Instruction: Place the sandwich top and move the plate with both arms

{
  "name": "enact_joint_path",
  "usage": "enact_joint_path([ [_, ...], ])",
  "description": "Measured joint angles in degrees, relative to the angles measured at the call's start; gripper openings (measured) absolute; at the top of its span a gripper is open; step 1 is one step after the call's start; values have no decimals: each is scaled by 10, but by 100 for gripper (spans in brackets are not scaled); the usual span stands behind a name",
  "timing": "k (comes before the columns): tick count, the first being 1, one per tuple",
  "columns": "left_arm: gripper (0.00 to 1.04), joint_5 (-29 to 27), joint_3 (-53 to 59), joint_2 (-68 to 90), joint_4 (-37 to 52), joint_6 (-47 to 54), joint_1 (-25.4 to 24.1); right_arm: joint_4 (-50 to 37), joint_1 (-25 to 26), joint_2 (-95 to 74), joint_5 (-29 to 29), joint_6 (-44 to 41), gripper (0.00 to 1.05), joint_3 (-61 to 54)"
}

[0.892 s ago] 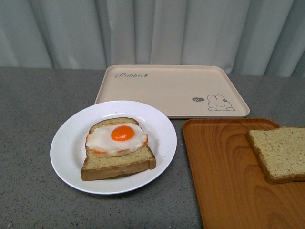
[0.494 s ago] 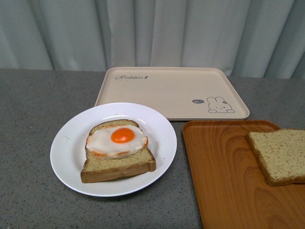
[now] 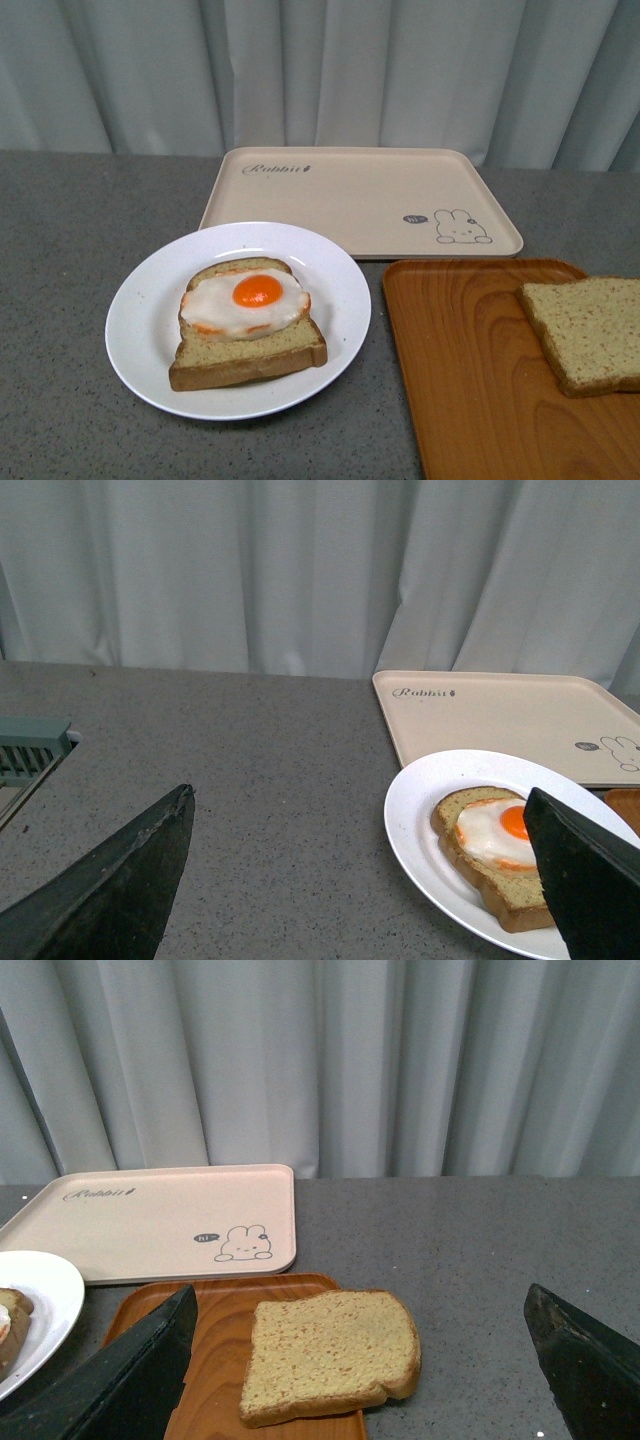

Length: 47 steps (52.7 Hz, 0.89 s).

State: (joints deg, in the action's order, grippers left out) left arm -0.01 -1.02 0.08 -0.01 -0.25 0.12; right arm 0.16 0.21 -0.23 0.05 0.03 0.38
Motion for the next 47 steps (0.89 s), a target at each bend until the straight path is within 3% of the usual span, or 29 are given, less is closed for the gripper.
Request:
enact_joint_path([
  [47, 98, 0, 0, 0, 0, 0, 0, 0, 0, 0, 0, 0, 96, 0],
])
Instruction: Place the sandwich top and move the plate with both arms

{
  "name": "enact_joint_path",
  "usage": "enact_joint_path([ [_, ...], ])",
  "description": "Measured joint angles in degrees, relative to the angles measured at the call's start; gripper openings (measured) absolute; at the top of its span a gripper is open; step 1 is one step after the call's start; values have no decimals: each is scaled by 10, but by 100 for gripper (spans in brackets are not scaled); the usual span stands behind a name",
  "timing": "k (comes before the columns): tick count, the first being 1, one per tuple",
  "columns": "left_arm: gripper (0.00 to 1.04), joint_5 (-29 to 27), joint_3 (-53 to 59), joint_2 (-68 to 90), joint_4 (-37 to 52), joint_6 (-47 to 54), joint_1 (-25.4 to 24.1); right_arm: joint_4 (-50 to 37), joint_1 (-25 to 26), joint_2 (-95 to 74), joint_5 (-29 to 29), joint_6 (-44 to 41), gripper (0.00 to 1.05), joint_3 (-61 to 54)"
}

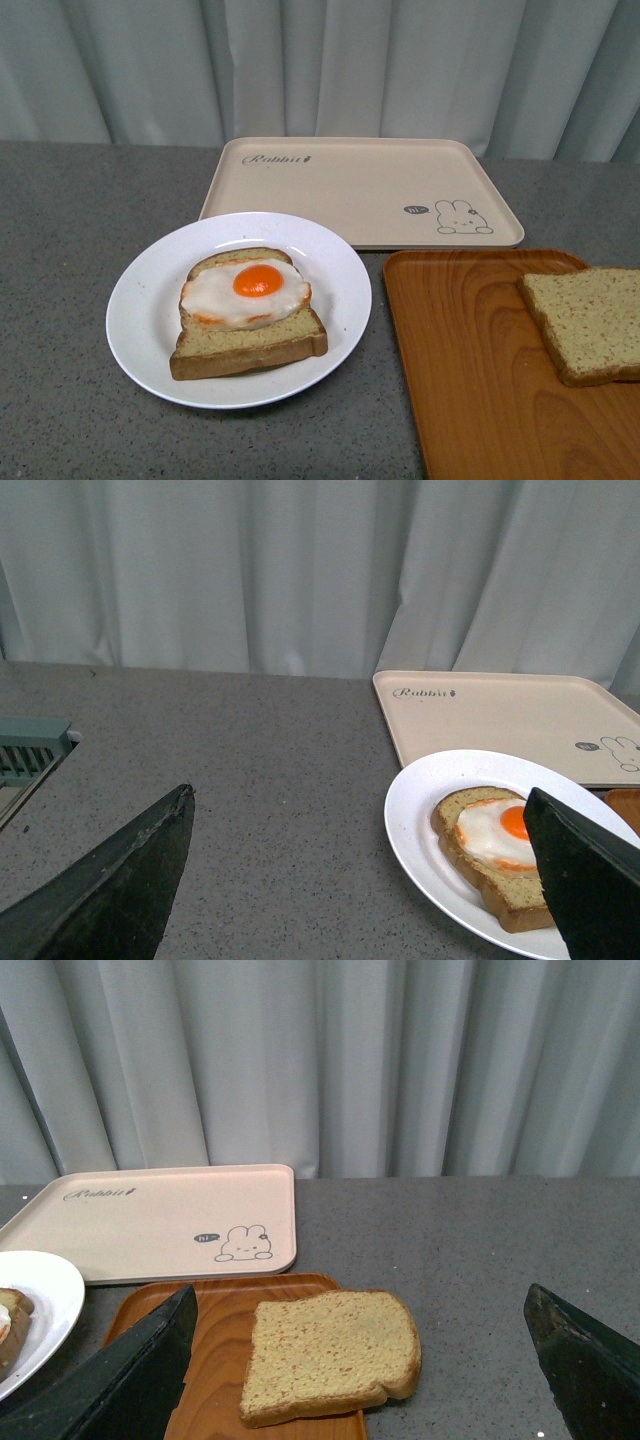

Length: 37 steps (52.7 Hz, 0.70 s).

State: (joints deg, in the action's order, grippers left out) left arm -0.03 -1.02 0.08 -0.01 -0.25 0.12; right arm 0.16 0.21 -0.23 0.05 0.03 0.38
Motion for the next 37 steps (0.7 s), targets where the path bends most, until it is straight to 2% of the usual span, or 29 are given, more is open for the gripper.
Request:
enact_joint_path([
  [37, 98, 0, 0, 0, 0, 0, 0, 0, 0, 0, 0, 0, 96, 0],
])
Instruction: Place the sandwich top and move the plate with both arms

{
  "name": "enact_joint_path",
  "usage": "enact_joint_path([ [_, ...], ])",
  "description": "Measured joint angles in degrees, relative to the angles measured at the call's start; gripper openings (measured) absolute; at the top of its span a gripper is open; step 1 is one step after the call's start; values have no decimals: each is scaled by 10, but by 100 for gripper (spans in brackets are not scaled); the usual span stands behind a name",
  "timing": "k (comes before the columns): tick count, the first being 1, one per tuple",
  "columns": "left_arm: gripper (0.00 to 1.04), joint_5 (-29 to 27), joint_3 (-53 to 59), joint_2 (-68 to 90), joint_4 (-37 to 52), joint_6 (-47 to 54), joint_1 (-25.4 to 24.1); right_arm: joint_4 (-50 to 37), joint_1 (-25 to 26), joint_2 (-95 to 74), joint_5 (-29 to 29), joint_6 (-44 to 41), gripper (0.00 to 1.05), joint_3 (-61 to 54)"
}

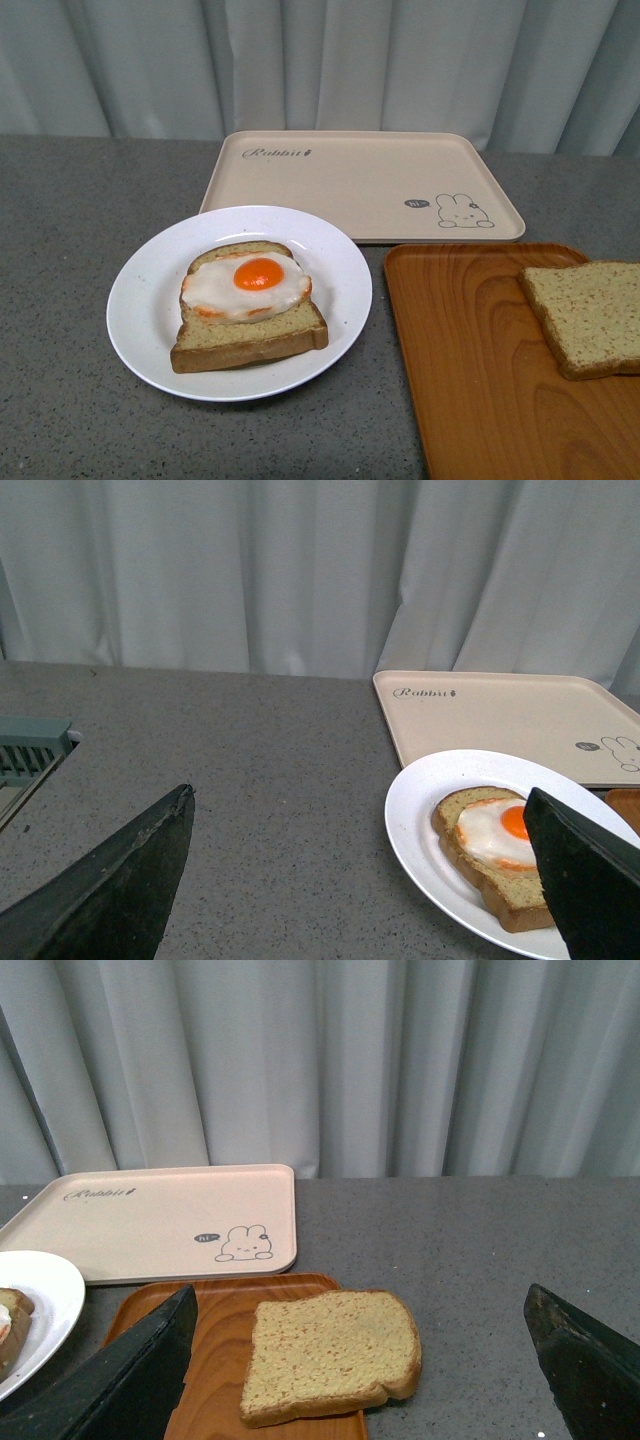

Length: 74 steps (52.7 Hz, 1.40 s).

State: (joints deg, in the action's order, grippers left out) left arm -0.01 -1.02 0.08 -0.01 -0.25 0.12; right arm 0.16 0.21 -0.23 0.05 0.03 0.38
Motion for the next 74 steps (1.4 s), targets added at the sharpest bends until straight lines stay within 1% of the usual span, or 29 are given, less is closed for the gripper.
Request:
enact_joint_path([
  [43, 98, 0, 0, 0, 0, 0, 0, 3, 0, -2, 2, 3, 96, 0],
  [44, 98, 0, 0, 0, 0, 0, 0, 11, 0, -6, 5, 8, 96, 3],
  [45, 98, 0, 0, 0, 0, 0, 0, 56, 0, -23, 18, 24, 96, 21],
  [47, 98, 0, 0, 0, 0, 0, 0, 130, -1, -67, 22, 52, 96, 52],
  [49, 98, 0, 0, 0, 0, 0, 0, 160, -5, -86, 17, 59, 96, 62],
  [51, 98, 0, 0, 0, 0, 0, 0, 165, -3, -92, 21, 61, 96, 63],
  [55, 98, 0, 0, 0, 0, 0, 0, 143, 43, -108, 81, 62, 96, 76],
  [57, 98, 0, 0, 0, 0, 0, 0, 127, 70, -127, 101, 66, 96, 83],
  [59, 98, 0, 0, 0, 0, 0, 0, 89, 111, -166, 137, 76, 96, 97],
  [62, 98, 0, 0, 0, 0, 0, 0, 55, 148, -210, 158, 85, 96, 110],
  [64, 98, 0, 0, 0, 0, 0, 0, 13, 183, -269, 166, 94, 96, 126],
  [66, 98, 0, 0, 0, 0, 0, 0, -25, 198, -327, 163, 95, 96, 142],
  [69, 98, 0, 0, 0, 0, 0, 0, -60, 201, -402, 161, 95, 96, 165],
  [74, 98, 0, 0, 0, 0, 0, 0, -69, 202, -496, 169, 97, 96, 200],
])
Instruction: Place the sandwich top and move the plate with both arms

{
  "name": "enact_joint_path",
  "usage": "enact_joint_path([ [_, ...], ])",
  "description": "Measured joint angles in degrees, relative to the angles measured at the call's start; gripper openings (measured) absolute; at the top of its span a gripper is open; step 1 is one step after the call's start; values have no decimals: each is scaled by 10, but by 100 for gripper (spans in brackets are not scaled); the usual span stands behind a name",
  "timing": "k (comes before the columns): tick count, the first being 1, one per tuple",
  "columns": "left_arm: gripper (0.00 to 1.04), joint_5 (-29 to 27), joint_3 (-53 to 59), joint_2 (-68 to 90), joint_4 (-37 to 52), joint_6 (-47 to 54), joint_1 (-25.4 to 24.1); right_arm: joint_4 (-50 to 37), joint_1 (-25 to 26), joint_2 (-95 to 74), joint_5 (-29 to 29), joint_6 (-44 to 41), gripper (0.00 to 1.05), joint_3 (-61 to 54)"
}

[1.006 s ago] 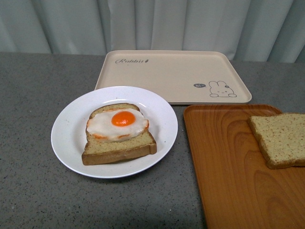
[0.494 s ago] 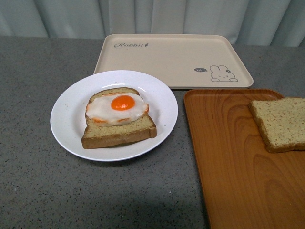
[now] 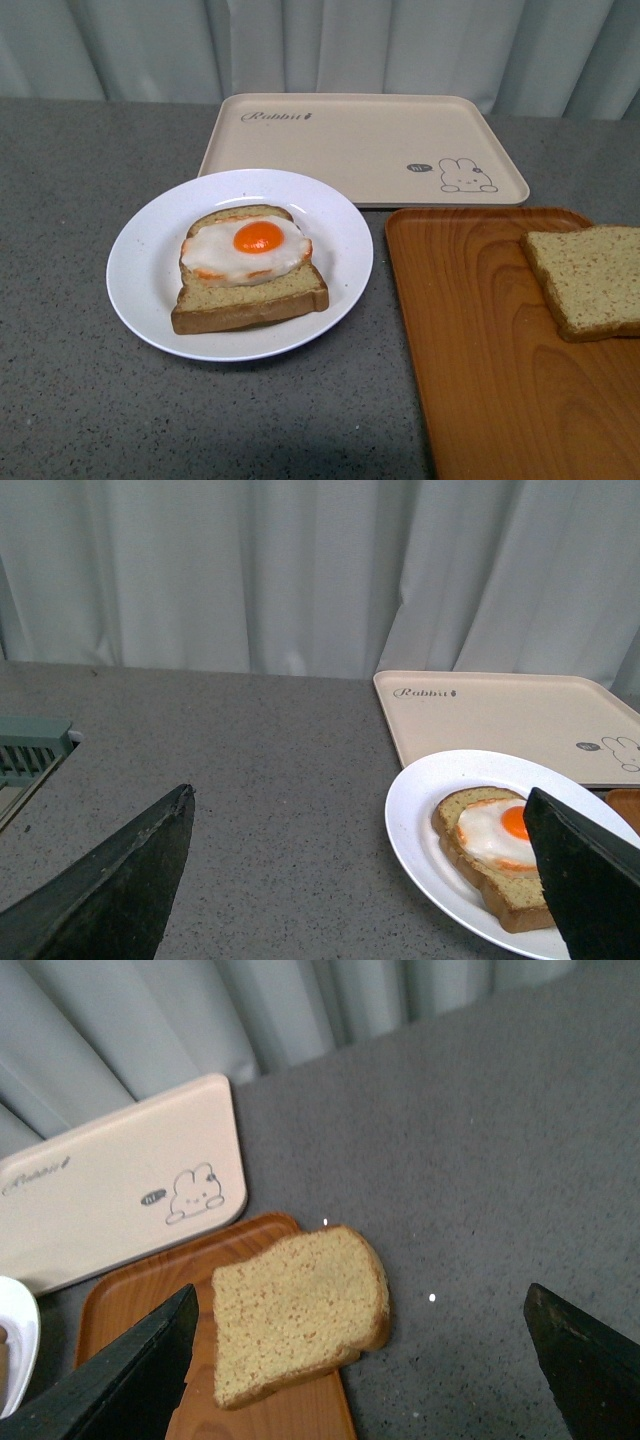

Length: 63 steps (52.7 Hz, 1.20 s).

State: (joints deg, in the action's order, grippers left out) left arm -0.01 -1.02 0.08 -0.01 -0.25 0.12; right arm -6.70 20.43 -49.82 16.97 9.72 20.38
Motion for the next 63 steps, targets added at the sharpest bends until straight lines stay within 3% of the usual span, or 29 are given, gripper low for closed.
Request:
enact_joint_path([
  [8, 98, 0, 0, 0, 0, 0, 0, 13, 28, -160, 32, 38, 96, 62],
  [20, 98, 0, 0, 0, 0, 0, 0, 23, 61, -308, 24, 92, 96, 123],
  [63, 98, 0, 0, 0, 0, 0, 0, 3, -12, -427, -42, 111, 96, 157],
])
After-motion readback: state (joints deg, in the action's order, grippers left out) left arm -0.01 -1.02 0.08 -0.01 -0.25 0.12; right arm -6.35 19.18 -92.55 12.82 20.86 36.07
